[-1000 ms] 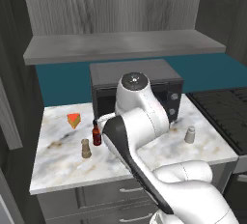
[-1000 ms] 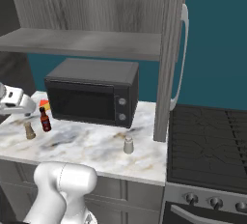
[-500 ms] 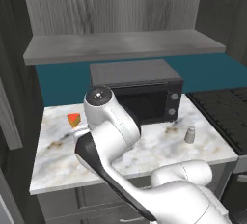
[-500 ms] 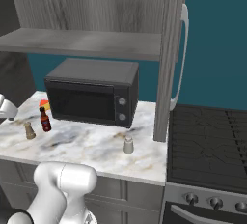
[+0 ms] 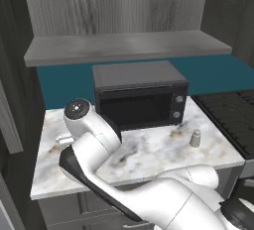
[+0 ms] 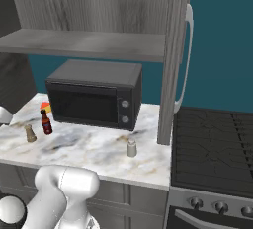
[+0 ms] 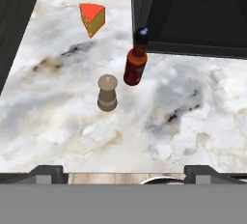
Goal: There are various items on the counter. Only move the condiments/shakers into the cabinet.
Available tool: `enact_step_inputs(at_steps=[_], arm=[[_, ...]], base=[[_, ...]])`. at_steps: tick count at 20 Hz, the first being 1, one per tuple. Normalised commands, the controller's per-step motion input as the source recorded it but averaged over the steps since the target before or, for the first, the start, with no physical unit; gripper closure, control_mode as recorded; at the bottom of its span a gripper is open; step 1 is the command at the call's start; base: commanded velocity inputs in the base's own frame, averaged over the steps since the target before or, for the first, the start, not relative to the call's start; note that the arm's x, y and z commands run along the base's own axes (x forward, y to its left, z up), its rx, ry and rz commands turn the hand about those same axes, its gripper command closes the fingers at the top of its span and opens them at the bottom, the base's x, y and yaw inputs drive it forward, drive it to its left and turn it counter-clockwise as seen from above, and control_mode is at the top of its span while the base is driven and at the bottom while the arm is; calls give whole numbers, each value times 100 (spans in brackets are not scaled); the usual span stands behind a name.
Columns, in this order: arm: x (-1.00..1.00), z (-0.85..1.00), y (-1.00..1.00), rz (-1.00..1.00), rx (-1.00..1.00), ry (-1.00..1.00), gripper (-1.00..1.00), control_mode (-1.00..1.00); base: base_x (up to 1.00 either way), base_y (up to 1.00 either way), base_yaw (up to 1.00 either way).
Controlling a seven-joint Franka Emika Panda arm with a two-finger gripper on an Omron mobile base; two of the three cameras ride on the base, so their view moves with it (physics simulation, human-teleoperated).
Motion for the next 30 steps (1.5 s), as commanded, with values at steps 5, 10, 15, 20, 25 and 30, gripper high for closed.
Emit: enact_step_inputs(at_steps=[5,10,15,20,25,30], arm=[[42,-28,23,-11,0,0,-100,-100],[37,-33,8,-13,0,0,-100,-100],[35,-31,0,-12,0,0,-100,-100],[31,-29,9,-11,0,0,-100,-100],[13,-31,1,-9,0,0,-100,-100],[18,-29,1,-9,0,0,-100,-100]], base=[[0,0,0],[0,0,0],[0,0,0],[0,0,0],[0,0,0],[0,0,0]])
